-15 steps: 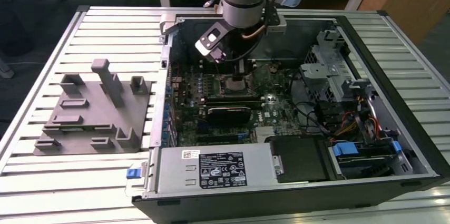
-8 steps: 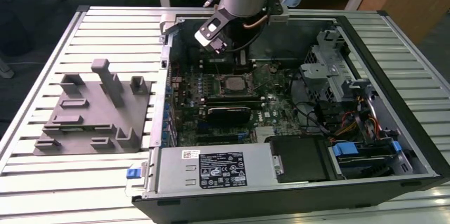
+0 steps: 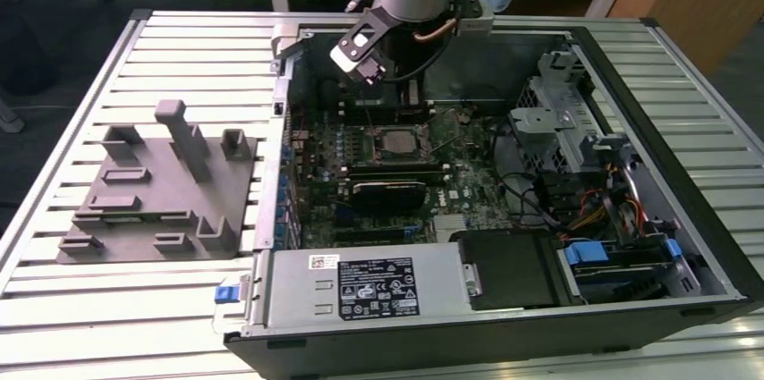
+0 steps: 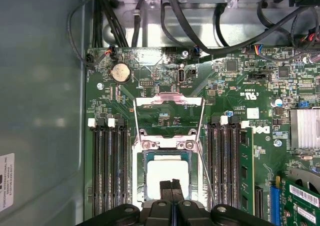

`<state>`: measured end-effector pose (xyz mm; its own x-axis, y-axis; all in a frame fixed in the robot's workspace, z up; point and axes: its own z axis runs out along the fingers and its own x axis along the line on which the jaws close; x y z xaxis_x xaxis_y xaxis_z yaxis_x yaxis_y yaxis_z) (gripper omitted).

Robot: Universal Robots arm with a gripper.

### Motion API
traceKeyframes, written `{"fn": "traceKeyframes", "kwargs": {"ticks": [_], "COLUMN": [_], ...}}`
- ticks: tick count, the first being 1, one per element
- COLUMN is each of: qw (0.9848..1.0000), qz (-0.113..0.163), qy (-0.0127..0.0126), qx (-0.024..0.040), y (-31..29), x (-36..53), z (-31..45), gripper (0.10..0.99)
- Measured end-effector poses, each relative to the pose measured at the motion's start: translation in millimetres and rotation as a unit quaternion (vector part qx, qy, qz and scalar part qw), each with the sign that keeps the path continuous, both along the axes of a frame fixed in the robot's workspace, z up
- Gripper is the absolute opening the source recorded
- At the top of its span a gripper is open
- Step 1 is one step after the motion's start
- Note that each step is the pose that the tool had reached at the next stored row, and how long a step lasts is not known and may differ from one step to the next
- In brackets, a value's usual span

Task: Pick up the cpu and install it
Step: 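Close the cpu cover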

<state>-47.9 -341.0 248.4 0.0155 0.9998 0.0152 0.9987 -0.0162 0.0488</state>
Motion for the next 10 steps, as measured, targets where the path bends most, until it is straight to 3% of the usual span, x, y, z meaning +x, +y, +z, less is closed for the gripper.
{"fn": "traceKeyframes", "kwargs": {"ticks": [10], "qw": [1.0000], "qz": [0.000], "qy": [0.0000], "qx": [-0.0001], "y": [0.0], "x": [0.0], "z": [2.9], "gripper": [0.106]}}
